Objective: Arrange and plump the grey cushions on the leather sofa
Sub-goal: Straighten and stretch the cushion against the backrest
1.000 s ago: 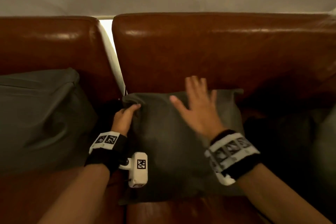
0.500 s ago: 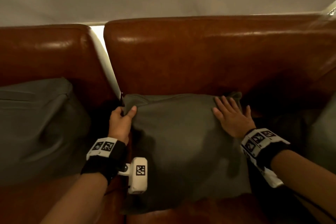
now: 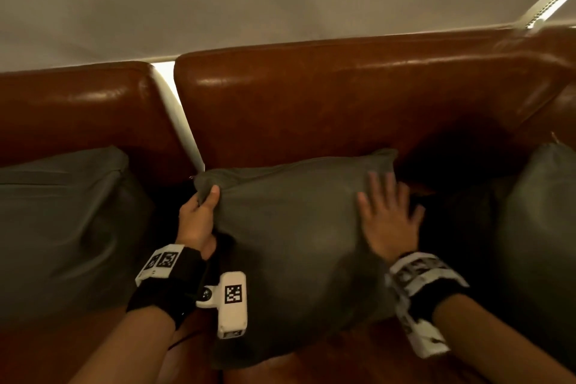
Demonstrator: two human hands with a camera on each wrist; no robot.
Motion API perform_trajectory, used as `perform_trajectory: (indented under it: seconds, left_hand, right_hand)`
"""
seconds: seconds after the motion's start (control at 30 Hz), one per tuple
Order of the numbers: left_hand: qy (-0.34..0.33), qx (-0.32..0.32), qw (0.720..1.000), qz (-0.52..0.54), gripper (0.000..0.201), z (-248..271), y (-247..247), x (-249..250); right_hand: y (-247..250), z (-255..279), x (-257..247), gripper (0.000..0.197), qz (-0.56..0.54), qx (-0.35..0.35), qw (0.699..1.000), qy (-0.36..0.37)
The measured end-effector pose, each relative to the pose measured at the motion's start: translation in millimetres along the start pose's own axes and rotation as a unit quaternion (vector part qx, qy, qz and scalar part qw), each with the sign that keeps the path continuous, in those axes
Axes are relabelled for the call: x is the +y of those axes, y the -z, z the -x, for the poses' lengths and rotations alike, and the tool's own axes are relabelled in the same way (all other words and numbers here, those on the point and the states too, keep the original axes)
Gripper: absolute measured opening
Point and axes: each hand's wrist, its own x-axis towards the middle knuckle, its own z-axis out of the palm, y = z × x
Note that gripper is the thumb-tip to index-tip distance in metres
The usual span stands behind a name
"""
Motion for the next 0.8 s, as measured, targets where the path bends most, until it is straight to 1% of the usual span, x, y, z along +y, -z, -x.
perform_trajectory:
  seconds: [0.03, 0.07, 0.1, 0.13, 0.2, 0.3, 0.4, 0.43, 0.47, 0.53, 0.57, 0.6, 0.63, 0.67, 0.7, 0.73, 0.77, 0.8]
  left_hand:
    - [0.011, -0.004, 1.000, 0.007, 0.039, 2.0, 3.3, -3.2]
    - [0.019, -0.014, 1.000, 0.009, 0.039, 4.4, 3.6, -5.2]
    - [0.023, -0.027, 0.999, 0.007, 0.038, 5.6, 2.5, -7.8]
    - [0.022, -0.037, 0.999, 0.010, 0.038, 7.1, 0.9, -9.2]
    - [0.002, -0.053, 0.999, 0.006, 0.035, 10.6, -3.2, -4.9]
    - [-0.052, -0.050, 0.997, -0.014, 0.026, 9.9, -7.2, 8.3]
    - [-0.129, 0.004, 0.990, -0.052, 0.017, -2.4, -13.2, 17.1]
    - [-0.161, 0.024, 0.983, -0.082, 0.012, -8.5, -15.9, 18.3]
    - [-0.191, 0.044, 0.972, -0.125, 0.010, -12.0, -18.6, 19.0]
    - [-0.231, 0.079, 0.946, -0.211, 0.025, -13.8, -24.7, 22.9]
    - [-0.237, 0.093, 0.939, -0.231, 0.035, -12.8, -28.2, 24.8]
    - [-0.235, 0.099, 0.938, -0.236, 0.043, -12.4, -30.7, 25.9]
    - [-0.221, 0.089, 0.946, -0.221, 0.048, -13.2, -32.0, 24.9]
    - [-0.203, 0.064, 0.959, -0.189, 0.051, -14.6, -31.2, 21.8]
    - [-0.185, 0.037, 0.969, -0.158, 0.052, -17.0, -28.8, 15.5]
    - [-0.179, 0.018, 0.974, -0.139, 0.049, -19.3, -24.2, 8.3]
    - [-0.182, 0.009, 0.974, -0.134, 0.043, -23.1, -18.1, 2.0]
    - [-0.195, 0.015, 0.971, -0.136, 0.036, -27.2, -11.7, -2.7]
  right_hand:
    - [8.1, -5.7, 22.0, 0.079, -0.091, -0.054, 0.992, -0.071]
    - [13.3, -8.4, 36.3, 0.092, -0.202, -0.099, 0.967, -0.118]
    - [15.7, -8.0, 42.6, 0.095, -0.292, -0.122, 0.939, -0.138]
    - [17.1, -5.4, 43.0, 0.088, -0.351, -0.116, 0.919, -0.136]
    - [20.4, 2.8, 35.2, 0.068, -0.394, -0.050, 0.911, -0.111]
    - [31.5, 23.0, 22.8, 0.052, -0.382, 0.029, 0.922, -0.057]
    - [22.9, 37.2, 18.1, 0.047, -0.374, 0.097, 0.922, -0.001]
    - [15.2, 34.9, 18.1, 0.048, -0.368, 0.107, 0.923, 0.015]
    - [6.9, 29.1, 19.5, 0.050, -0.358, 0.109, 0.927, 0.023]
    - [-2.8, 14.1, 17.3, 0.055, -0.328, 0.122, 0.937, 0.016]
    - [-2.1, 7.7, 12.1, 0.058, -0.302, 0.147, 0.942, 0.001]
    - [-0.2, 4.2, 3.0, 0.060, -0.263, 0.188, 0.946, -0.011]
    - [2.0, 7.1, -13.2, 0.060, -0.217, 0.232, 0.948, -0.001]
    - [2.9, 14.9, -34.4, 0.061, -0.167, 0.263, 0.949, 0.047]
    - [-0.1, 25.5, -57.4, 0.062, -0.116, 0.270, 0.947, 0.130]
    - [-8.6, 35.4, -80.2, 0.061, -0.062, 0.254, 0.937, 0.231]
    - [-21.7, 42.8, -99.9, 0.058, -0.003, 0.225, 0.918, 0.327]
    - [-36.0, 47.1, -114.5, 0.055, 0.055, 0.191, 0.897, 0.394]
